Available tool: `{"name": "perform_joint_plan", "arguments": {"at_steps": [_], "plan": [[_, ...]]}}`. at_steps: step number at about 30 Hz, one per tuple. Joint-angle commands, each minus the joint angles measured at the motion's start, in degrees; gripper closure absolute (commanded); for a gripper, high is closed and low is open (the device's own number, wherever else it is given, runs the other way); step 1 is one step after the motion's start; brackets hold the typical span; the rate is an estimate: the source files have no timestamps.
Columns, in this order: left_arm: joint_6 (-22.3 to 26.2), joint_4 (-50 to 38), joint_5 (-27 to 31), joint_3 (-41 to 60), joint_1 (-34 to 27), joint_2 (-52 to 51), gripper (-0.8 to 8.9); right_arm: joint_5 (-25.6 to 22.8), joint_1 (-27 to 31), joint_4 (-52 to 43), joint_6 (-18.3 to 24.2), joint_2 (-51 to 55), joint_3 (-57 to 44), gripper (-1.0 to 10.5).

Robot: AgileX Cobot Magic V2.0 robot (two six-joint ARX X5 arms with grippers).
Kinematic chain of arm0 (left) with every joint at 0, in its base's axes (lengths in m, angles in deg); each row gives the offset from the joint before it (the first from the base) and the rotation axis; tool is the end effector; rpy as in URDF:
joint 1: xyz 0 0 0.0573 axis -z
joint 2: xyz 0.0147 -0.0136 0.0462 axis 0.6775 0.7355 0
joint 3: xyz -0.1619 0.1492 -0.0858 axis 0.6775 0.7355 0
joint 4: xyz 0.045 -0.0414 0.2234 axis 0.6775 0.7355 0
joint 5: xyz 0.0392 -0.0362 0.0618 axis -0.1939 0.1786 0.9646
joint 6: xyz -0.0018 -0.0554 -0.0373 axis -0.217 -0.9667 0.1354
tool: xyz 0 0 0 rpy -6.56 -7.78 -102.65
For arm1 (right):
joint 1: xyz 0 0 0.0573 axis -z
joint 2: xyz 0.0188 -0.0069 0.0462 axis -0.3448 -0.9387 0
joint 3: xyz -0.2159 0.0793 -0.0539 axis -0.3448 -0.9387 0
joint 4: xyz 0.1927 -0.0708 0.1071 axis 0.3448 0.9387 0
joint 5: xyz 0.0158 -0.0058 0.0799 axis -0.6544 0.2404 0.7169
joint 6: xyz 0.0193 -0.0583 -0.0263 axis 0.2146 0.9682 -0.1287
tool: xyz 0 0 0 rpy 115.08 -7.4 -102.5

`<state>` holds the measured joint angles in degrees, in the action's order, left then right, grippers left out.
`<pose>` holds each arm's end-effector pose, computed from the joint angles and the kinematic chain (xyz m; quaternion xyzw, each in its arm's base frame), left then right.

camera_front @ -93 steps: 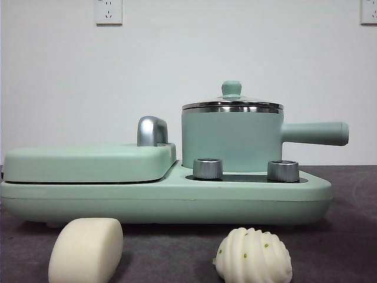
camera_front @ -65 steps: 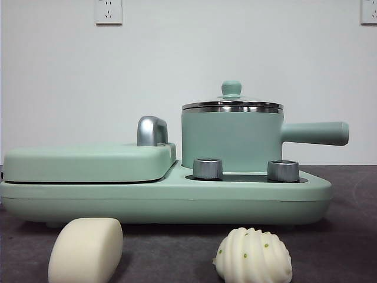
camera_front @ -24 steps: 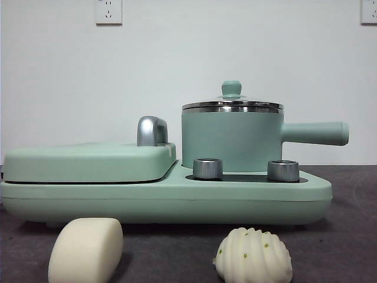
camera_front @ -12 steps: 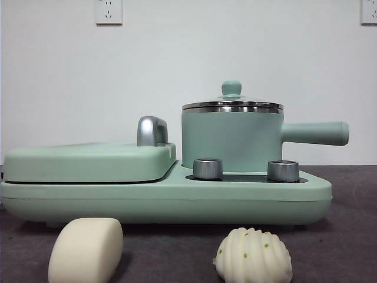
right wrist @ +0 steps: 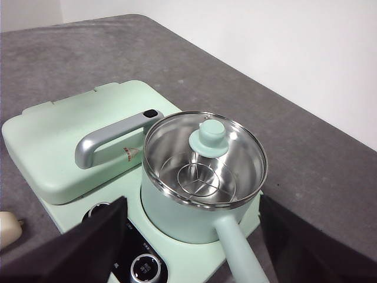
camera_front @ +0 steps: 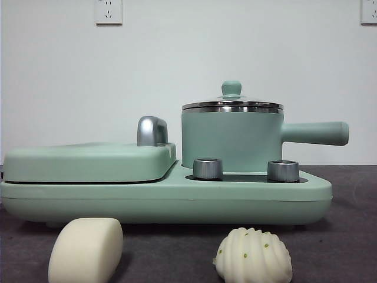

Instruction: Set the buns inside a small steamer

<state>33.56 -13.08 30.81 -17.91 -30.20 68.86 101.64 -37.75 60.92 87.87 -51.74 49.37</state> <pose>0.1658 -0.0604 0.3286 0.0837 0.1515 -0.3622 0.9159 0.1390 0.0635 0.3123 -0.1263 0.1158 0.3565 0.9185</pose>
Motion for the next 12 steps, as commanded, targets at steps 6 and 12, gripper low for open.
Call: {"name": "perform_joint_plan", "arguments": {"at_steps": [6,12], "plan": [[-1.09,-5.22,-0.26,-1.51,5.88,6.16,5.63,-0.04,-0.24,-0.5,-2.58,-0.24,0.96,5.9],[-6.01,-16.83,0.13,-1.51,11.54,14.67,5.63,-0.28,-0.24,-0.55,-5.75,-0.31,0.96,5.9]]}}
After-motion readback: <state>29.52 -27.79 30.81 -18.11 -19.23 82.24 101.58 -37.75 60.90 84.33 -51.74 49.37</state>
